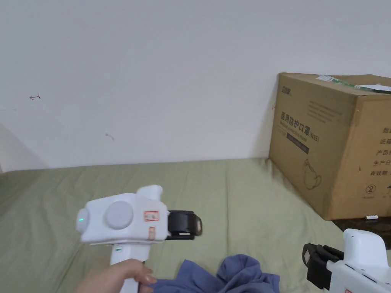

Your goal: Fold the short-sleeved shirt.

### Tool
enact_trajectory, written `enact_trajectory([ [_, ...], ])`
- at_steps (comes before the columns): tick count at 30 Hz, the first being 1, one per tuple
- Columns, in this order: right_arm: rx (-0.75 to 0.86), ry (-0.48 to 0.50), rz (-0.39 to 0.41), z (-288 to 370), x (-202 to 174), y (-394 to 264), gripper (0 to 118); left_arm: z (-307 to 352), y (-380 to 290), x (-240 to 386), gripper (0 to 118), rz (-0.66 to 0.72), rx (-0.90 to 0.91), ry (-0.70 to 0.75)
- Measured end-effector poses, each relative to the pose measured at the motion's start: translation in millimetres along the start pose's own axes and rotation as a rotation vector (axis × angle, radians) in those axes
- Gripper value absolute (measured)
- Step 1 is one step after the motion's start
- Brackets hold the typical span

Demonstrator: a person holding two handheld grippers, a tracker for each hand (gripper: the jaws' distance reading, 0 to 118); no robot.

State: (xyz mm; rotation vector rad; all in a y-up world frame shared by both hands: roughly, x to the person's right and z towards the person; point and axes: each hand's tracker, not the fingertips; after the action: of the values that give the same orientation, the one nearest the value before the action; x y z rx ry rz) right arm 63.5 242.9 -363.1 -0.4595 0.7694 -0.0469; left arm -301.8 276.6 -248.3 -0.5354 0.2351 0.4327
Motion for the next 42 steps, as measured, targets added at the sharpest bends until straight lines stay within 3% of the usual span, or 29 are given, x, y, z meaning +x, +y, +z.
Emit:
enact_trajectory([
  [3, 0.041, 0.006, 0.021, 5.0, -3.4, -0.5, 0, 59.4, -27.4, -13.9, 99, -0.074, 0.192, 0.055],
  [5, 0.075, 0.000, 0.028, 8.0, -5.0, -1.9, 0, 92.1, -49.3, -24.6, 92, -0.078, 0.279, 0.110],
  [7, 0.098, -0.006, 0.021, 9.7, -6.3, -3.6, 0, 120.2, -82.3, -27.4, 60, -0.030, 0.372, 0.189],
  [8, 0.105, -0.010, 0.016, 10.3, -7.2, -4.5, 0, 127.8, -93.4, -31.3, 36, 0.002, 0.407, 0.229],
  [9, 0.109, -0.016, 0.010, 10.9, -9.4, -5.2, 0, 133.5, -104.2, -36.5, 5, 0.040, 0.429, 0.264],
  [11, 0.108, -0.016, 0.006, 11.8, -13.8, -6.4, 0, 149.2, -128.7, -29.7, 1, 0.064, 0.479, 0.337],
  [12, 0.107, -0.013, 0.007, 11.9, -16.4, -7.4, 0, 150.6, -135.5, -33.5, 1, 0.057, 0.465, 0.303],
  [15, 0.108, -0.002, 0.023, 15.3, -25.0, -9.9, 0, 150.9, -148.9, -43.2, 0, 0.035, 0.403, 0.389],
  [18, 0.102, 0.018, 0.040, 17.4, -29.3, -10.8, 0, 146.5, -152.1, -58.0, 0, 0.091, 0.311, 0.348],
  [23, 0.080, 0.027, 0.038, 16.2, -29.3, -12.4, 0, 86.1, -147.7, -110.0, 0, 0.211, -0.107, 0.384],
  [25, 0.068, 0.027, 0.027, 15.2, -26.4, -13.8, 0, 60.1, -159.0, -129.4, 8, 0.265, -0.186, 0.379],
  [26, 0.064, 0.027, 0.023, 15.0, -24.9, -14.4, 0, 47.4, -164.3, -136.2, 36, 0.281, -0.235, 0.388],
  [27, 0.059, 0.025, 0.021, 14.5, -23.1, -15.4, 0, 31.0, -173.5, -144.3, 95, 0.293, -0.292, 0.373],
  [28, 0.054, 0.021, 0.022, 13.4, -20.9, -16.5, 0, 19.4, -181.0, -148.5, 115, 0.286, -0.316, 0.367],
  [33, 0.007, -0.006, 0.027, -2.5, -8.2, -17.8, 0, -33.8, -212.7, -152.8, 112, 0.289, -0.458, 0.347],
  [35, -0.019, -0.022, 0.030, -13.7, -1.5, -18.7, 0, -42.9, -220.4, -142.7, 106, 0.333, -0.515, 0.238],
  [36, -0.032, -0.031, 0.037, -19.3, 2.1, -20.2, 0, -40.4, -218.5, -132.3, 103, 0.232, -0.487, 0.313],
  [37, -0.048, -0.040, 0.046, -26.9, 6.1, -22.3, 0, -32.6, -213.5, -122.4, 84, 0.150, -0.438, 0.311],
  [38, -0.073, -0.048, 0.060, -36.3, 10.3, -24.7, 0, -25.0, -209.7, -117.1, 38, 0.119, -0.391, 0.302],
  [39, -0.103, -0.051, 0.068, -46.8, 14.8, -26.6, 0, -19.7, -207.7, -116.1, 2, 0.160, -0.354, 0.227],
  [42, -0.211, -0.045, 0.017, -87.0, 34.4, -31.7, 0, 14.0, -200.8, -109.4, 2, 0.252, -0.214, 0.171],
])
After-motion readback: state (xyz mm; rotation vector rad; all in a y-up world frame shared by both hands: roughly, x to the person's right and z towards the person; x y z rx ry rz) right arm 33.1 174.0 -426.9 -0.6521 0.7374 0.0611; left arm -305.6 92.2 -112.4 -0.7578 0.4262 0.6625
